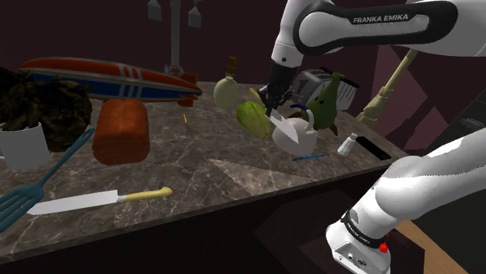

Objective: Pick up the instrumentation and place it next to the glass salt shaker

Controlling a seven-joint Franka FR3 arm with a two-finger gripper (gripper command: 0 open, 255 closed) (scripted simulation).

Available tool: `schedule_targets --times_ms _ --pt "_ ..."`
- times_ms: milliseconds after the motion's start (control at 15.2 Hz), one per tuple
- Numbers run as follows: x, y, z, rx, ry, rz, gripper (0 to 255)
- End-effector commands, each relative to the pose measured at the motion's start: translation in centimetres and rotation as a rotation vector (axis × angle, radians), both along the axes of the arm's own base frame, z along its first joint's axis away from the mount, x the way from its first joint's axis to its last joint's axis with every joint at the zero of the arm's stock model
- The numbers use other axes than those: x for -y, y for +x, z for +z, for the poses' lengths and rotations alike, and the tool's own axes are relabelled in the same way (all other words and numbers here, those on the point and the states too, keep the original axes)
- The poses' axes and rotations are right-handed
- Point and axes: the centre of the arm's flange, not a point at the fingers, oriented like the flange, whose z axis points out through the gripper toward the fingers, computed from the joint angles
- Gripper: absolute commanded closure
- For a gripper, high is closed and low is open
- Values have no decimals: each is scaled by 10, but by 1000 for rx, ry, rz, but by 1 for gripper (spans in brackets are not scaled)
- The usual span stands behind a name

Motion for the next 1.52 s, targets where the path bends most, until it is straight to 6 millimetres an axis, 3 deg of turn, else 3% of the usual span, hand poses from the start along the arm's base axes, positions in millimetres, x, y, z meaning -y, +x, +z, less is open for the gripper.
schedule_targets --times_ms 0,1452 --pt "21 -15 1 0 1 2 255" --pt "276 -154 1 0 1 2 255"
